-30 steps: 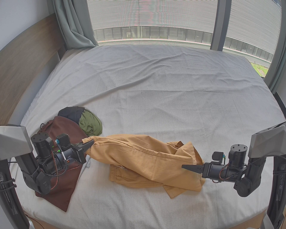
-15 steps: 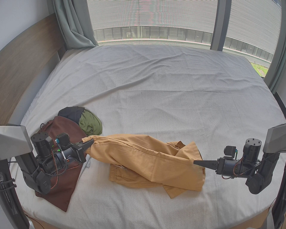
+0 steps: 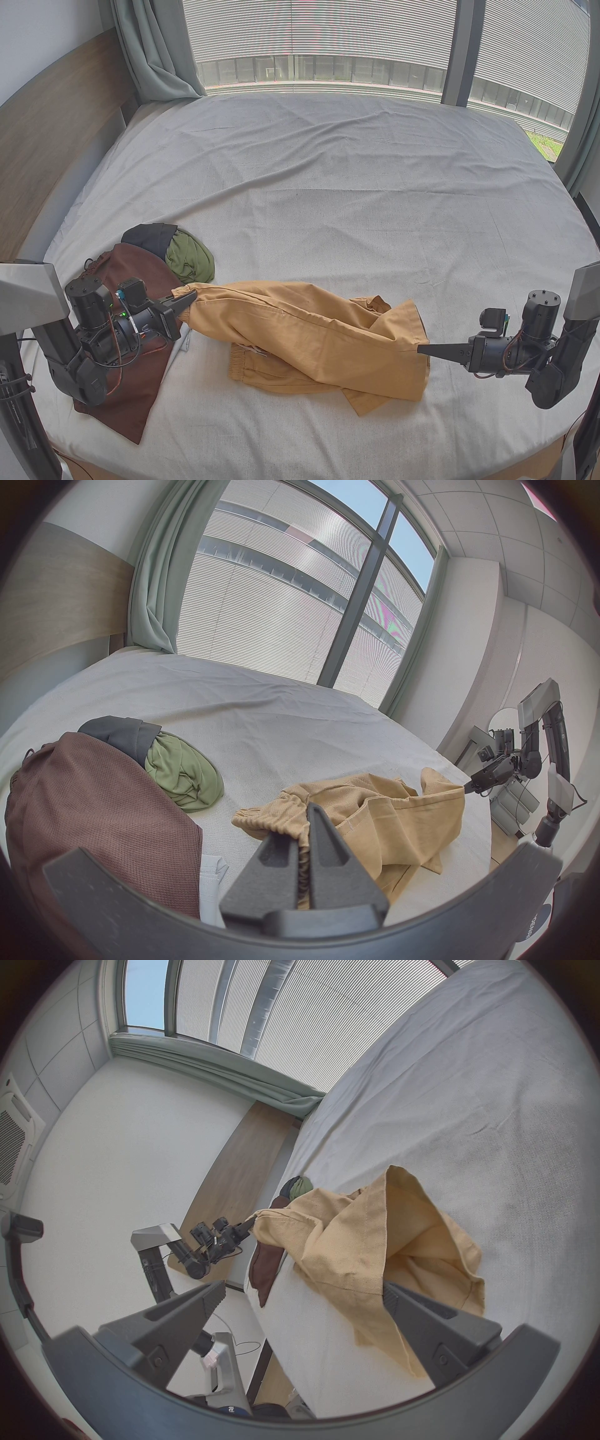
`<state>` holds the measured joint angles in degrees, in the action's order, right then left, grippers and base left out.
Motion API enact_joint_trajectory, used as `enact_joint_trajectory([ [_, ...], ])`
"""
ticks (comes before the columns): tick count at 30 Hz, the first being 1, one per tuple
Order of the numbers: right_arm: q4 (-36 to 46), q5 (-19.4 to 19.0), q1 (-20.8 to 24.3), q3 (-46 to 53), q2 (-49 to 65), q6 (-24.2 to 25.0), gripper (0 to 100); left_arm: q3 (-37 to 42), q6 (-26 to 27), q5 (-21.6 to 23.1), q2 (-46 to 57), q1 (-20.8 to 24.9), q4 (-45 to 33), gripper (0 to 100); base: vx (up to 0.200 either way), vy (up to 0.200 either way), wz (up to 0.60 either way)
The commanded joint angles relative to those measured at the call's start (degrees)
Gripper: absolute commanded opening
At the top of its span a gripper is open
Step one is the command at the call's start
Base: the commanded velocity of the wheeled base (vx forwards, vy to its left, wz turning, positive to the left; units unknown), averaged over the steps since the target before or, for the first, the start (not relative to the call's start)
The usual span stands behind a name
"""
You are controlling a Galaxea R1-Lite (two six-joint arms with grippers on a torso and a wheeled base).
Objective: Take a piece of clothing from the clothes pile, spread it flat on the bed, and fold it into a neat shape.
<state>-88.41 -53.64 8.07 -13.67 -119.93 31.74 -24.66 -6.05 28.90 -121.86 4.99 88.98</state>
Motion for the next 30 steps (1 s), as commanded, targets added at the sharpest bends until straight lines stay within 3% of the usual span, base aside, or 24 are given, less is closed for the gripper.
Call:
enact_joint_trajectory([
  [1, 0.0, -1.2, -0.2, 0.9, 1.6, -0.1, 100, 0.0, 0.0, -0.1, -0.2, 0.0, 0.1, 0, 0.000, 0.000, 0.00],
  [9, 0.0, -1.6, 1.3, 1.3, 0.9, -0.7, 100, 0.0, 0.0, -0.2, -0.2, 0.2, 0.1, 0, 0.000, 0.000, 0.00],
  [16, -0.1, -1.4, 4.1, 0.0, -4.3, -6.2, 100, 0.0, 0.0, -0.2, -0.2, 0.3, 0.1, 0, 0.000, 0.000, 0.00],
  [30, -0.1, -1.3, 6.0, -2.6, -4.8, -6.3, 100, 0.1, 0.1, -0.3, -0.2, 0.6, 0.1, 0, 0.000, 0.000, 0.00],
])
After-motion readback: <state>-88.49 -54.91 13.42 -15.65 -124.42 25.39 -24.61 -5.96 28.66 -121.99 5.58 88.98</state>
